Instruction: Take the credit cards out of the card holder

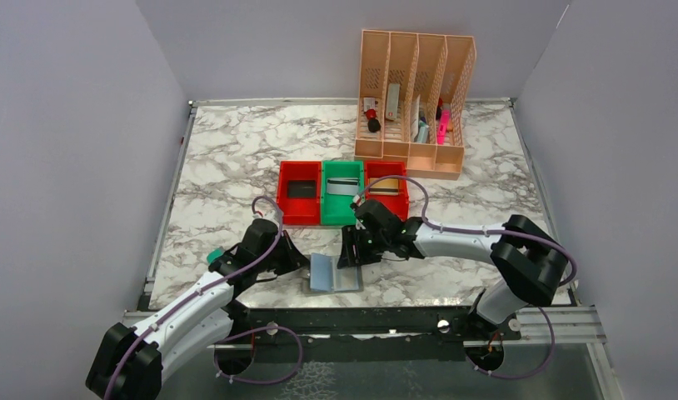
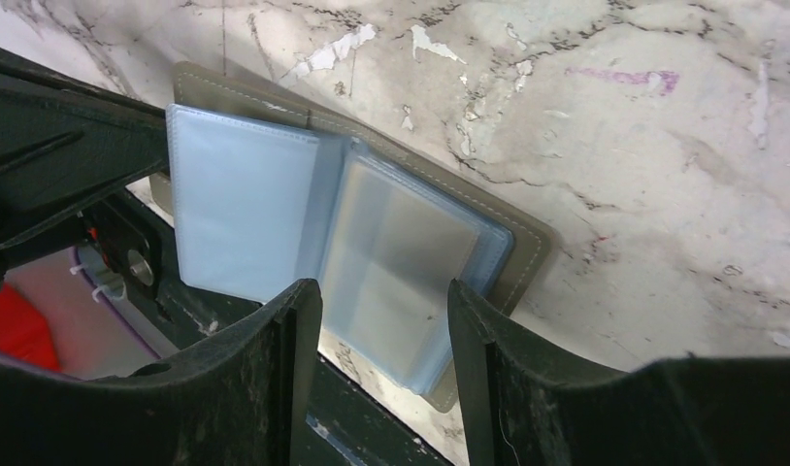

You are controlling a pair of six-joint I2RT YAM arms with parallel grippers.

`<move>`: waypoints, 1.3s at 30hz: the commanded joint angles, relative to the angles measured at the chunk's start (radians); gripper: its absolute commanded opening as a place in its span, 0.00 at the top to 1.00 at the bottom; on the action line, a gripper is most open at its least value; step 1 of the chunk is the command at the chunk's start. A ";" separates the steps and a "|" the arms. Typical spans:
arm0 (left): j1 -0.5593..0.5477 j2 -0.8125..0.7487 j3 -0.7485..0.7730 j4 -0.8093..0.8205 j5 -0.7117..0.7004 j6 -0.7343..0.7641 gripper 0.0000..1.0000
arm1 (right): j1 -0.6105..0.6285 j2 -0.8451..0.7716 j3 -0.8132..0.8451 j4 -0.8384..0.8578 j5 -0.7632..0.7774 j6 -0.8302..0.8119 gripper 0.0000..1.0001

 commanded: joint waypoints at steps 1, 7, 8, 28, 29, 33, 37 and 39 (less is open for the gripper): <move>-0.005 0.001 -0.007 0.024 -0.006 -0.003 1.00 | 0.007 -0.031 0.005 -0.040 0.056 -0.006 0.44; -0.005 0.001 -0.009 0.027 -0.006 -0.002 1.00 | 0.007 0.008 -0.017 0.054 -0.058 -0.003 0.45; -0.005 0.000 -0.010 0.026 -0.006 -0.003 1.00 | 0.007 0.016 -0.014 0.057 -0.063 -0.002 0.45; -0.006 -0.006 -0.016 0.029 0.004 -0.002 1.00 | 0.007 0.034 0.010 0.171 -0.153 0.071 0.46; -0.006 -0.006 -0.017 0.030 0.004 -0.003 1.00 | 0.007 0.031 0.006 0.186 -0.158 0.079 0.46; -0.006 -0.005 -0.019 0.031 0.004 -0.008 1.00 | 0.007 0.040 0.002 0.255 -0.196 0.110 0.45; -0.007 -0.005 -0.022 0.035 0.006 -0.011 1.00 | 0.007 0.076 -0.004 0.344 -0.263 0.144 0.44; -0.008 -0.007 -0.028 0.039 0.006 -0.018 1.00 | 0.007 0.093 -0.005 0.389 -0.286 0.157 0.44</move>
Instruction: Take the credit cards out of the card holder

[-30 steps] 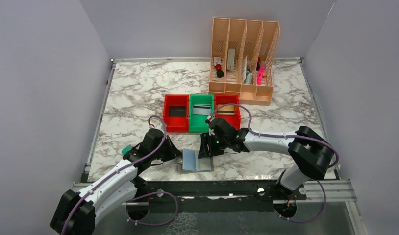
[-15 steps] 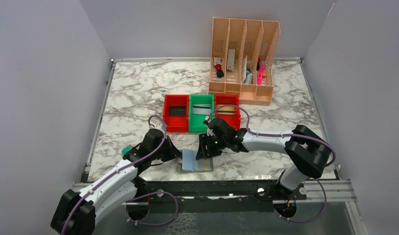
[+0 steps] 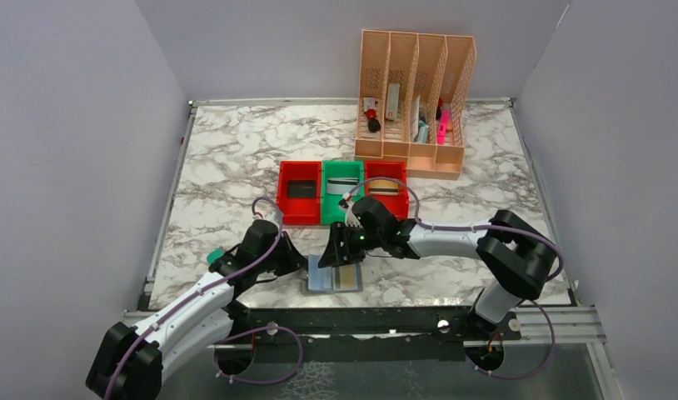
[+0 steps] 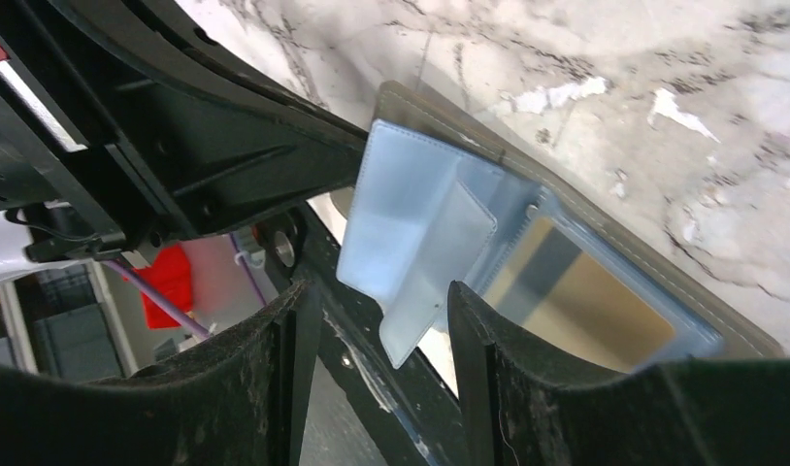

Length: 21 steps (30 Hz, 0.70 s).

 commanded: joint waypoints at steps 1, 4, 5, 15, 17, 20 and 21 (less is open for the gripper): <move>-0.008 -0.011 -0.026 0.039 0.005 -0.021 1.00 | 0.007 0.052 0.008 0.144 -0.095 0.050 0.44; -0.012 -0.023 -0.042 0.050 0.006 -0.040 1.00 | 0.007 0.084 0.028 0.155 -0.122 0.050 0.44; -0.014 -0.028 -0.048 0.054 0.007 -0.046 1.00 | 0.007 0.090 0.031 0.165 -0.132 0.050 0.44; -0.017 -0.044 -0.065 0.075 0.000 -0.074 1.00 | 0.007 0.085 0.054 0.148 -0.143 0.014 0.43; -0.017 -0.037 -0.058 0.076 -0.005 -0.077 1.00 | 0.007 0.055 0.058 0.063 -0.073 -0.019 0.43; -0.018 -0.033 -0.048 0.076 -0.015 -0.079 1.00 | 0.007 -0.019 0.048 -0.106 0.128 -0.062 0.42; -0.018 -0.032 -0.046 0.078 -0.017 -0.079 1.00 | 0.006 -0.046 0.039 -0.150 0.185 -0.076 0.42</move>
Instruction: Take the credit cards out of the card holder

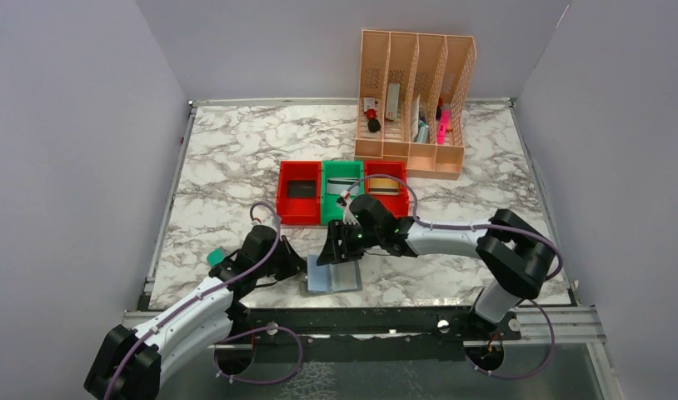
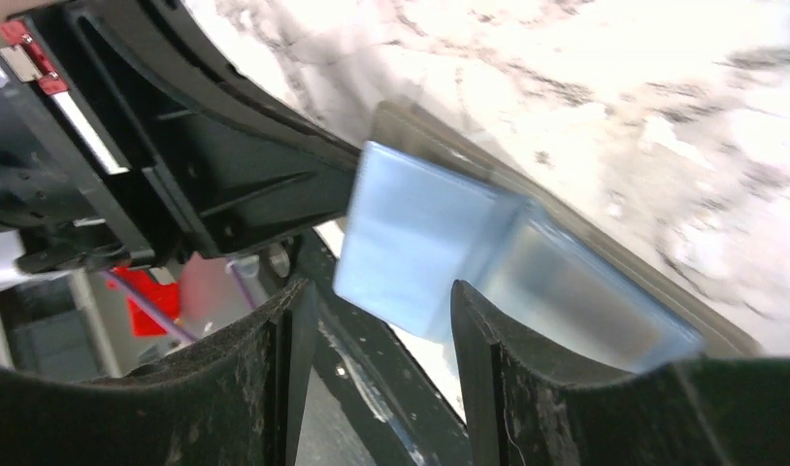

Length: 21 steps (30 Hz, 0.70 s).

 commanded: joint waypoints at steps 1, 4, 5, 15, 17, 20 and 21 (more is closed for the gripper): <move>-0.005 0.003 0.017 0.028 -0.018 -0.011 1.00 | 0.006 -0.123 -0.003 -0.239 0.276 -0.083 0.42; -0.005 0.003 0.017 0.026 -0.022 -0.001 1.00 | 0.005 -0.164 -0.017 -0.319 0.338 -0.115 0.41; -0.006 0.002 0.017 0.026 -0.022 0.000 1.00 | 0.005 -0.167 -0.020 -0.330 0.331 -0.120 0.41; -0.005 0.007 0.020 0.026 -0.019 0.035 1.00 | 0.006 -0.079 -0.016 -0.298 0.177 -0.078 0.42; -0.005 0.007 0.021 0.025 -0.013 0.035 1.00 | 0.006 -0.064 -0.023 -0.287 0.168 -0.067 0.42; -0.005 -0.003 0.019 0.026 -0.011 0.033 1.00 | 0.007 -0.051 -0.032 -0.288 0.174 -0.057 0.42; -0.005 -0.010 0.018 0.027 -0.011 0.033 1.00 | 0.007 -0.049 -0.035 -0.288 0.178 -0.056 0.42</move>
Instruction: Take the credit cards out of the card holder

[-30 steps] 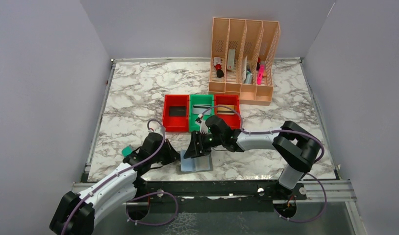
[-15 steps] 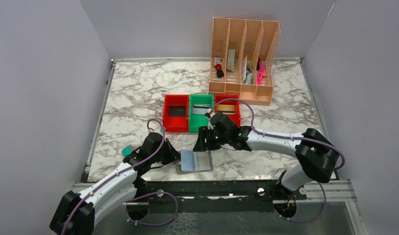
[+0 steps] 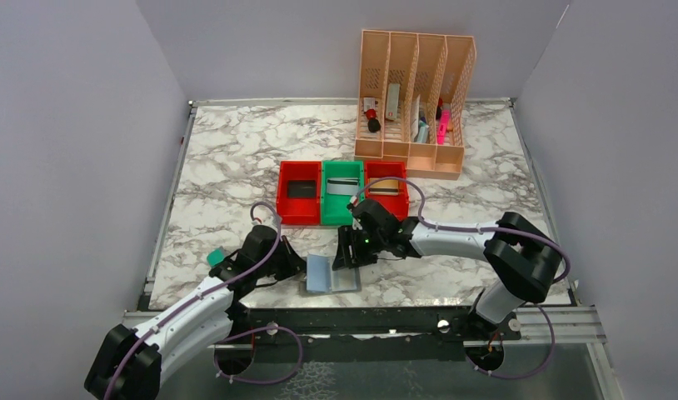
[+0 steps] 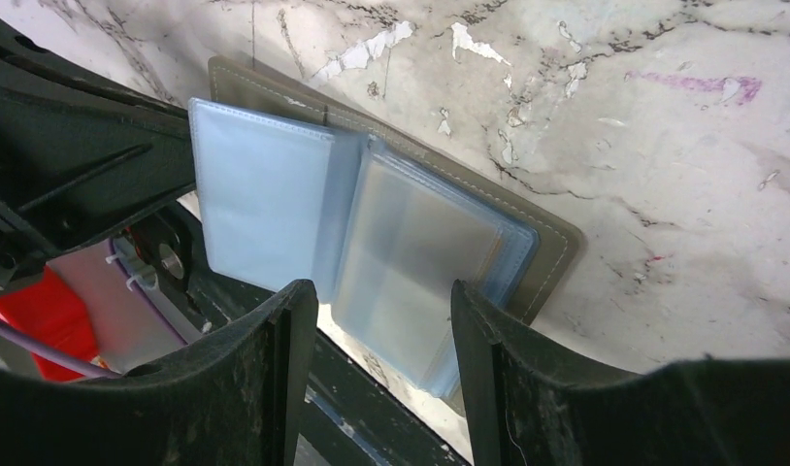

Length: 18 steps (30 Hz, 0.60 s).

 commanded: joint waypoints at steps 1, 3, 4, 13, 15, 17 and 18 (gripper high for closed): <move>-0.005 -0.019 0.015 0.025 -0.011 0.014 1.00 | 0.007 0.022 -0.019 -0.015 -0.008 0.017 0.42; -0.007 -0.021 0.013 0.023 -0.007 0.015 1.00 | 0.007 0.020 -0.020 -0.016 -0.005 0.017 0.42; -0.006 -0.020 0.013 0.023 -0.005 0.015 1.00 | 0.007 0.019 -0.017 -0.026 0.001 0.017 0.42; -0.006 -0.029 0.011 0.015 0.006 0.008 1.00 | 0.007 -0.008 -0.010 -0.050 -0.011 0.012 0.42; -0.006 -0.028 0.010 0.016 0.012 0.007 1.00 | 0.008 -0.016 -0.013 -0.056 -0.011 0.014 0.42; -0.006 -0.029 0.010 0.013 0.018 0.006 1.00 | 0.008 -0.031 -0.021 -0.054 -0.008 0.018 0.42; -0.006 -0.030 0.009 0.012 0.019 0.006 1.00 | 0.008 -0.038 -0.023 -0.056 -0.007 0.019 0.42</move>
